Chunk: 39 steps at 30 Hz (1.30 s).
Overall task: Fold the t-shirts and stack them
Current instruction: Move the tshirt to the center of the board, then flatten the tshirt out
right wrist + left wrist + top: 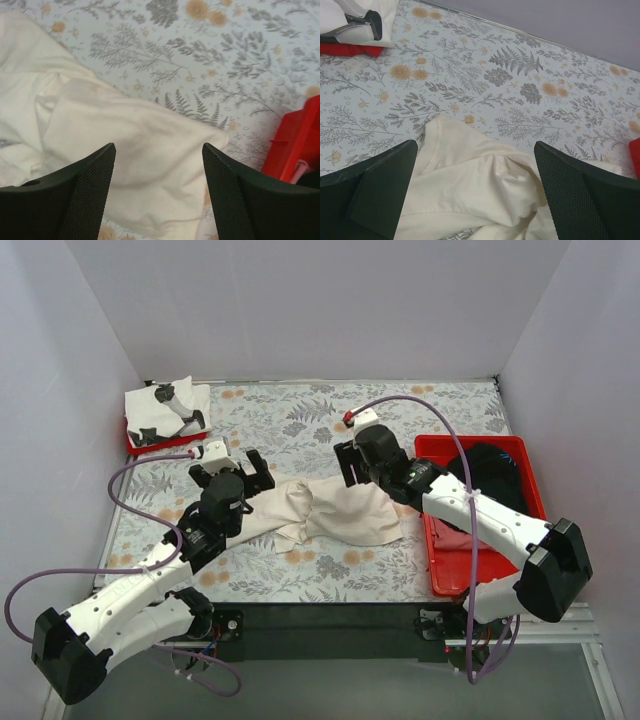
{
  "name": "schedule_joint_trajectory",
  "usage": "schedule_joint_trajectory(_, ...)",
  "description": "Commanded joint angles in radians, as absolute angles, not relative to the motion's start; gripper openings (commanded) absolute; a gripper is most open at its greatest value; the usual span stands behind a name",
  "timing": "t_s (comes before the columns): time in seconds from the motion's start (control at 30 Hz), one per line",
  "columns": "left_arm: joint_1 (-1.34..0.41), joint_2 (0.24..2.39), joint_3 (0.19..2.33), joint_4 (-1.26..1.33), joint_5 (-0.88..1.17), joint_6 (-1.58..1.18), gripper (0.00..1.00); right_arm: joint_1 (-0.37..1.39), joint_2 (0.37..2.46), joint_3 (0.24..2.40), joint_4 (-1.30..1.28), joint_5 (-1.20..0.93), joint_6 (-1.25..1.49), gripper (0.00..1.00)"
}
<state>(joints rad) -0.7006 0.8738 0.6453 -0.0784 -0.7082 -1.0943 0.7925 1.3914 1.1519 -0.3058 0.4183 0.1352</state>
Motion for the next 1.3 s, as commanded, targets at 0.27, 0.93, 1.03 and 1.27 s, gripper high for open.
schedule_joint_trajectory(0.27, -0.689, 0.885, 0.678, -0.245, -0.876, -1.250, 0.96, 1.020, 1.462, 0.957, 0.041, -0.073, 0.274, 0.59)
schedule_joint_trajectory(0.93, -0.253, 0.914, 0.494, -0.109, -0.634, -1.376, 0.96, 1.215, 1.865, 1.141, 0.127, -0.005, 0.169, 0.54)
schedule_joint_trajectory(1.03, -0.253, 0.920, 0.495, -0.106, -0.618, -1.370, 0.96, 1.215, 1.913, 1.166, 0.127, 0.040, 0.156, 0.54)
schedule_joint_trajectory(1.27, -0.253, 0.923, 0.495, -0.095, -0.604, -1.367, 0.96, 1.218, 1.910, 1.143, 0.098, 0.133, 0.141, 0.53)
